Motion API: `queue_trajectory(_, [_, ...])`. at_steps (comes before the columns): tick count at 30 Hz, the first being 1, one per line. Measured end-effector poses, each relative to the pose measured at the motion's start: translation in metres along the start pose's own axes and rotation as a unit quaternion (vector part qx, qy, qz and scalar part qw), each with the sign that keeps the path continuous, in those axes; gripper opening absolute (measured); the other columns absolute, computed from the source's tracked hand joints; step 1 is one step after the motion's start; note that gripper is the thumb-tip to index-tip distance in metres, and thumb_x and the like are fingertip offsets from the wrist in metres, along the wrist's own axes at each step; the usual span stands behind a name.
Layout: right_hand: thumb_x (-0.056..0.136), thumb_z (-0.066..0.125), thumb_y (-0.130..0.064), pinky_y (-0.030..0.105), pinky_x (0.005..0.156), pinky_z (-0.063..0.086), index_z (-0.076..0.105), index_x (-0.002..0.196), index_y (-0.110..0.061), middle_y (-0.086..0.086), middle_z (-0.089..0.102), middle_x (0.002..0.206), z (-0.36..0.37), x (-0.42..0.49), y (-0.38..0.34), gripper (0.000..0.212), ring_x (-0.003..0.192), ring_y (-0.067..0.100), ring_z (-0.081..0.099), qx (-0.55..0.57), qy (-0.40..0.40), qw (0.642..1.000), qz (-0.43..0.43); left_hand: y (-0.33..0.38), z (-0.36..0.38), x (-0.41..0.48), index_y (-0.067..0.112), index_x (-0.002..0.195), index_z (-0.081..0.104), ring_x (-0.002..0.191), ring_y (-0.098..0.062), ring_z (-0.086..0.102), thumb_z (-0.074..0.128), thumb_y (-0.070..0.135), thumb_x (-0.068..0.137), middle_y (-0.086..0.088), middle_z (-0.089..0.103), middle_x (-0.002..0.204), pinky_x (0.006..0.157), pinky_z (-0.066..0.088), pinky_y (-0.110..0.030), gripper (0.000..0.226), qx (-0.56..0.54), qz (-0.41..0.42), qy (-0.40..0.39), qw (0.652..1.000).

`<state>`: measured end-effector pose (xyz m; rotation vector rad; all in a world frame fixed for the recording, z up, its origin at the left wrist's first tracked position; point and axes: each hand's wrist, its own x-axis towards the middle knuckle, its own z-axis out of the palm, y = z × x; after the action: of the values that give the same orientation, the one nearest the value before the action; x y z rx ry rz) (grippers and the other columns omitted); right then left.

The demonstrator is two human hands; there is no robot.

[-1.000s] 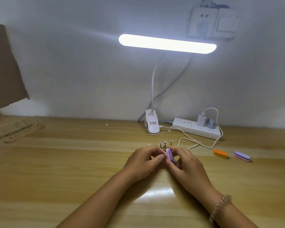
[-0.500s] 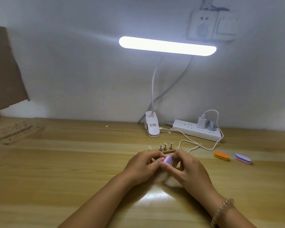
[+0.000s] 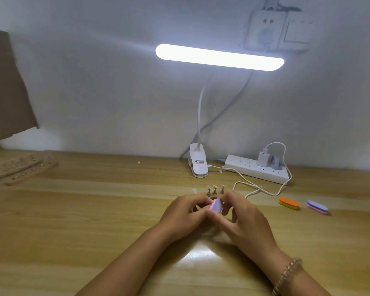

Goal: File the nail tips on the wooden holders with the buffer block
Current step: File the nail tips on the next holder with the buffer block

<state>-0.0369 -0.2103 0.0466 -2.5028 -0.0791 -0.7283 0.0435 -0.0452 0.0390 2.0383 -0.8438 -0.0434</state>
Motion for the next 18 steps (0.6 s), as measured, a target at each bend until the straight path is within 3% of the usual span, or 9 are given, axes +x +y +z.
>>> queue_trajectory(5, [0.072, 0.049, -0.076, 0.031, 0.060, 0.045, 0.057, 0.083, -0.030, -0.010, 0.061, 0.078, -0.0034, 0.0057, 0.0022, 0.048, 0.067, 0.006, 0.053, 0.058, 0.012, 0.997, 0.052, 0.0021, -0.0007, -0.0001, 0.038, 0.087, 0.071, 0.063, -0.006, 0.053, 0.061, 0.031, 0.093, 0.015, 0.067, 0.081, 0.071, 0.052, -0.038, 0.014, -0.007, -0.001, 0.000, 1.000])
queue_trajectory(8, [0.075, 0.055, -0.072, 0.028, 0.055, 0.043, 0.054, 0.090, -0.034, -0.014, 0.061, 0.079, -0.0011, 0.0007, -0.0022, 0.041, 0.062, 0.007, 0.053, 0.038, -0.007, 0.999, 0.012, 0.0021, -0.0022, -0.0013, 0.036, 0.086, 0.072, 0.061, -0.007, 0.055, 0.062, 0.022, 0.091, 0.017, 0.066, 0.074, 0.058, 0.048, -0.028, 0.018, -0.041, -0.006, 0.007, 0.999])
queue_trajectory(10, [0.073, 0.057, -0.073, 0.031, 0.058, 0.046, 0.057, 0.092, -0.034, -0.014, 0.063, 0.079, -0.0013, 0.0005, -0.0049, 0.043, 0.061, 0.010, 0.054, 0.085, -0.025, 0.996, 0.014, 0.0035, -0.0028, -0.0019, 0.037, 0.085, 0.072, 0.058, -0.006, 0.056, 0.063, 0.020, 0.090, 0.019, 0.065, 0.070, 0.051, 0.044, -0.020, 0.020, -0.064, -0.013, 0.017, 0.998])
queue_trajectory(13, [0.076, 0.065, -0.061, 0.031, 0.060, 0.046, 0.061, 0.093, -0.033, -0.008, 0.064, 0.079, -0.0035, 0.0055, -0.0010, 0.034, 0.063, 0.009, 0.054, 0.109, -0.005, 0.993, 0.048, 0.0039, -0.0015, -0.0007, 0.037, 0.085, 0.073, 0.056, -0.004, 0.058, 0.066, 0.023, 0.093, 0.014, 0.070, 0.077, 0.054, 0.048, -0.027, 0.018, -0.072, -0.009, 0.020, 0.997])
queue_trajectory(16, [0.081, 0.073, -0.046, 0.026, 0.057, 0.045, 0.060, 0.102, -0.035, -0.013, 0.061, 0.080, -0.0014, 0.0034, -0.0039, 0.027, 0.060, 0.010, 0.053, 0.067, -0.008, 0.998, 0.009, 0.0031, -0.0012, 0.0005, 0.031, 0.087, 0.074, 0.057, -0.012, 0.059, 0.065, 0.012, 0.091, 0.007, 0.071, 0.081, 0.060, 0.053, -0.037, 0.021, -0.087, -0.007, 0.022, 0.996])
queue_trajectory(18, [0.080, 0.075, -0.041, 0.026, 0.056, 0.046, 0.061, 0.106, -0.035, -0.012, 0.063, 0.080, -0.0011, 0.0015, -0.0074, 0.030, 0.056, 0.011, 0.052, 0.098, -0.033, 0.995, -0.001, 0.0023, -0.0012, 0.0006, 0.031, 0.086, 0.073, 0.058, -0.013, 0.059, 0.064, 0.009, 0.090, 0.009, 0.069, 0.079, 0.061, 0.054, -0.038, 0.025, -0.093, -0.009, 0.027, 0.995])
